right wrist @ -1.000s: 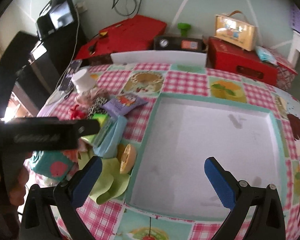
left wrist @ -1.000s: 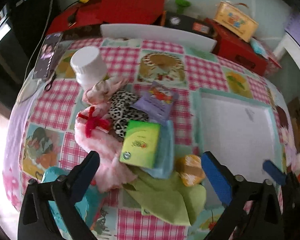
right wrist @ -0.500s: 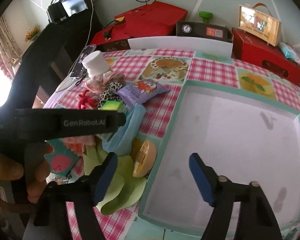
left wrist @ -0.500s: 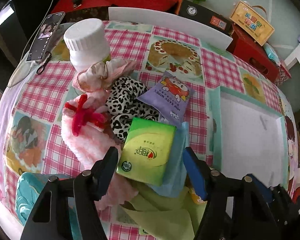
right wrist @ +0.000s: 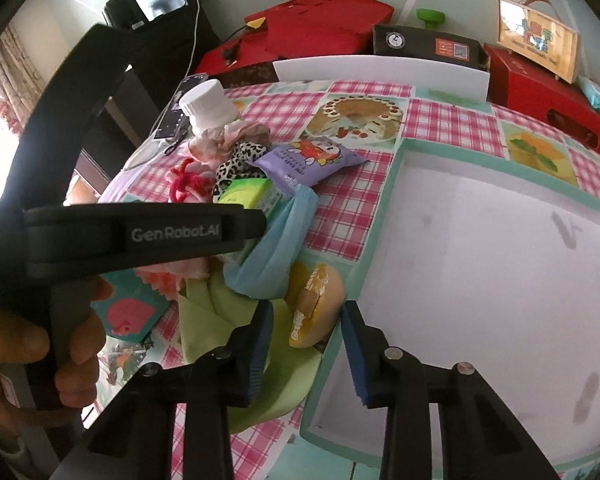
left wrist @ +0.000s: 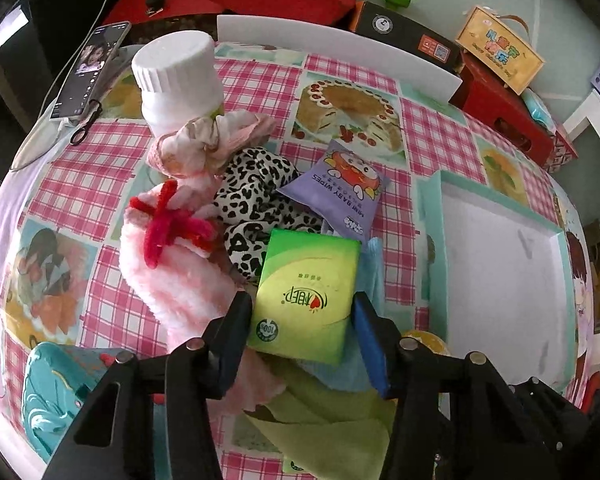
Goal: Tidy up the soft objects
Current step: 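Close the left tool on the tissue pack while the right tool closes on the orange item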
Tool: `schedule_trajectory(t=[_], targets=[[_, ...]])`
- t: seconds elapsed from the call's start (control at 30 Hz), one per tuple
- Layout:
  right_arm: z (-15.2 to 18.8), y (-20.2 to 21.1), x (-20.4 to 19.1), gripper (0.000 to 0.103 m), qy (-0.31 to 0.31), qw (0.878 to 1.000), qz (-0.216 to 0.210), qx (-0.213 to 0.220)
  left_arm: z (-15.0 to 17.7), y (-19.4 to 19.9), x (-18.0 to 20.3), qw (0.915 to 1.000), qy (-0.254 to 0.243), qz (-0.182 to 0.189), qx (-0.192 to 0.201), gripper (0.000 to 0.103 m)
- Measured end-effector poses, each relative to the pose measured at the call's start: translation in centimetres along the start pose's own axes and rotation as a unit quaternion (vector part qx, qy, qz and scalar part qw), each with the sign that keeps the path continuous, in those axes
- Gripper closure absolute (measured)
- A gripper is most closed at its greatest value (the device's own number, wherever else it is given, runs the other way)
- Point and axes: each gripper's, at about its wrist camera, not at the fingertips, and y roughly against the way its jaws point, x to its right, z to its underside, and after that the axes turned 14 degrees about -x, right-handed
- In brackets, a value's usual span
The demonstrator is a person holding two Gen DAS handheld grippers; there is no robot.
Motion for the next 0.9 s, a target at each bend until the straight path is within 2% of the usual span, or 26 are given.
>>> schedule_trajectory(t=[0.07,0.13,0.3,0.53,0.6,0.73,0.9], targets=[[0.02,0.01,-0.05,0.065,0.002,1.0,-0.005,0.003,0.0,0.08,-0.1,1.0,0.001,0.004,0.002,0.051],[0.06,0.3,-0.12,0.07,0.003,1.0,-0.013,0.007,-0.08,0.06,-0.16,1.0,0.002,0.006,0.003,0.051],[0.1,0.42,-0.79,0.07,0.017,1.0,-0.017,0.011,-0.11,-0.08,-0.09,1.0,0.001,0.005,0.004,0.051],[-0.03,-0.09,-0.38,0.07,0.004,1.0,-0.018,0.01,-0.21,-0.23,-0.06,0.9999,0.005,0.009,0.007,0.051],[-0.04,-0.11,-0.45,0.074,0.005,1.0,-0.015,0.011,-0.25,-0.28,-0.04,0.9999,0.005,0.009,0.007,0.051],[-0.06,0.04,-0.34,0.089,0.003,1.0,-0.015,0.014,-0.31,-0.38,0.13,0.9999,0.004,0.006,0.007,0.051],[-0.08,0.04,-0.13,0.089,-0.002,1.0,-0.013,0.014,-0.32,-0.46,0.25,1.0,0.0,0.001,0.008,0.052]])
